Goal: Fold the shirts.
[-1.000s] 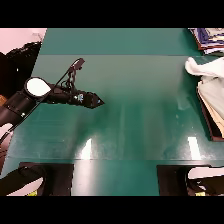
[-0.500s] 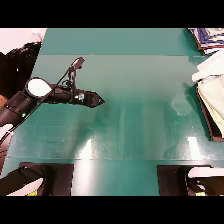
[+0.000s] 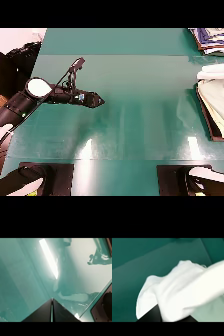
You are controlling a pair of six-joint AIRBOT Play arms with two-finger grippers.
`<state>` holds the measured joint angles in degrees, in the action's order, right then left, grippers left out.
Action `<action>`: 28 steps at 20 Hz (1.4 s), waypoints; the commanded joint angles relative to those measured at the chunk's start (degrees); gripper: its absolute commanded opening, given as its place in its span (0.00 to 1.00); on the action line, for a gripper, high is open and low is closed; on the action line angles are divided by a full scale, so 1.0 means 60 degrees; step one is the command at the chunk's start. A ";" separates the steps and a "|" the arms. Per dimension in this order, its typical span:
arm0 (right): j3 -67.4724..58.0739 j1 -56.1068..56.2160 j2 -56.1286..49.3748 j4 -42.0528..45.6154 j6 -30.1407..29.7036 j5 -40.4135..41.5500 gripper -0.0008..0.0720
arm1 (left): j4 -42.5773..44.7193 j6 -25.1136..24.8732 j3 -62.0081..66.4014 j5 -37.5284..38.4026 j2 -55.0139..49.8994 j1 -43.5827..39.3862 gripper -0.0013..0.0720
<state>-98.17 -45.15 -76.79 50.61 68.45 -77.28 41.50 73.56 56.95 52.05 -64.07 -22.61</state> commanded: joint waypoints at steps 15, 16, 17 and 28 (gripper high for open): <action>0.5355 -0.2980 0.3187 0.0015 0.0514 -0.0036 0.69 | 0.0011 -0.0331 0.0011 0.0255 0.0004 0.0007 0.05; 0.5351 -0.2670 0.3187 -0.0834 0.0510 0.0000 0.69 | 0.0011 -0.0331 0.0011 0.0255 0.0004 0.0007 0.05; 0.5351 -0.2171 0.3187 -0.1596 0.0510 0.0004 0.69 | 0.0011 -0.0331 0.0011 0.0251 0.0004 0.0007 0.05; 0.5351 0.5424 0.3177 -0.2426 0.0368 0.1559 0.14 | 0.0000 -0.0328 0.0011 0.0415 0.0007 0.0007 0.05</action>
<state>-66.08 -21.98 -57.76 36.93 71.40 -71.61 41.52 71.61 56.95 55.20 -64.07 -22.61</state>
